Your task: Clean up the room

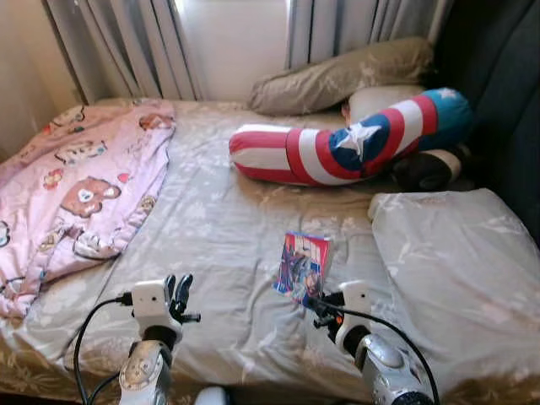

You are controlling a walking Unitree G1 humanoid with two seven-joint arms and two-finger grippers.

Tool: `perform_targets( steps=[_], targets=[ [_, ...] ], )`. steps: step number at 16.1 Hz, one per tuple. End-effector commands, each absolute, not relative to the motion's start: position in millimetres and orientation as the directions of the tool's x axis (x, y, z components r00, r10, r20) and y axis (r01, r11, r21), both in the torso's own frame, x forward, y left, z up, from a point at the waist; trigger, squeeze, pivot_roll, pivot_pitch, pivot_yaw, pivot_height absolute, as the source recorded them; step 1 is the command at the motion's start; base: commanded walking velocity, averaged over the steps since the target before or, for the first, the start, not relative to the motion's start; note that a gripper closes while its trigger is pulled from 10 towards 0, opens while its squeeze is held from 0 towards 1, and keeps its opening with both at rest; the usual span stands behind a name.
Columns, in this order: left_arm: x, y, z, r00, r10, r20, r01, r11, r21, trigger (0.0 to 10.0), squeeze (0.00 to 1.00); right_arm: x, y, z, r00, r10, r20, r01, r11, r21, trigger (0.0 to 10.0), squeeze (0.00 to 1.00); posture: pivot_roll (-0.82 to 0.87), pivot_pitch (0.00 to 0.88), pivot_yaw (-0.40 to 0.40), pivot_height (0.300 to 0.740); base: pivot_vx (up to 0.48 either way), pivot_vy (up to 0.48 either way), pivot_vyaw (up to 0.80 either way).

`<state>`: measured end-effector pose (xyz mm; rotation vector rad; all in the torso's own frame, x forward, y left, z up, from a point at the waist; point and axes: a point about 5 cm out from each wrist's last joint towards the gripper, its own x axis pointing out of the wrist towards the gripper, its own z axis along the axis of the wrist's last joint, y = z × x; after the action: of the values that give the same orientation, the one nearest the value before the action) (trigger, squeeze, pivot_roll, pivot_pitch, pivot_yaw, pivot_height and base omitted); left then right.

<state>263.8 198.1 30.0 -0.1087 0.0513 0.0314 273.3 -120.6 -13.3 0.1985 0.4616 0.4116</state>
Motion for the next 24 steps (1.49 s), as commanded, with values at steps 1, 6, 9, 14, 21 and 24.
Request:
perform_targets(
  steps=[1,6,9,14,21,24],
  targets=[
    [264.6,197.9,31.5,0.998,0.024,-0.051,-0.030,0.993,-0.115,10.0,0.00,278.9,-120.0,-7.0,0.830,0.429,-0.356,-0.345,0.897,0.277,10.0,0.00,0.05,0.000,0.014,0.649,0.000,0.000,0.00],
    [265.9,198.1,32.4,0.998,0.023,-0.055,-0.029,0.993,-0.112,10.0,0.00,279.1,-120.8,-7.1,0.832,0.426,-0.354,-0.337,0.897,0.288,10.0,0.00,0.06,0.000,0.016,0.649,0.000,0.000,0.00],
    [268.2,195.5,34.3,0.999,0.017,-0.049,-0.022,0.993,-0.117,10.0,0.00,279.1,-120.6,-7.0,0.832,0.429,-0.352,-0.337,0.895,0.293,10.0,0.00,0.06,0.000,0.016,0.649,0.000,0.000,0.00],
    [269.3,195.1,36.0,0.999,0.002,-0.044,-0.007,0.993,-0.115,10.0,0.00,279.0,-119.3,-6.7,0.830,0.439,-0.344,-0.345,0.888,0.303,10.0,0.00,0.06,0.000,0.017,0.649,0.000,0.000,0.00],
    [269.5,195.0,36.9,0.999,-0.005,-0.039,0.000,0.994,-0.109,10.0,0.00,278.9,-118.7,-5.9,0.820,0.463,-0.335,-0.366,0.876,0.314,10.0,0.00,0.06,0.000,0.018,0.649,0.000,0.000,0.00],
    [269.8,195.0,37.2,0.999,-0.006,-0.037,0.002,0.994,-0.108,10.0,0.00,278.3,-117.9,-6.1,0.816,0.471,-0.334,-0.374,0.872,0.315,10.0,0.00,0.06,0.000,0.019,0.649,0.167,0.000,0.00]
  ],
)
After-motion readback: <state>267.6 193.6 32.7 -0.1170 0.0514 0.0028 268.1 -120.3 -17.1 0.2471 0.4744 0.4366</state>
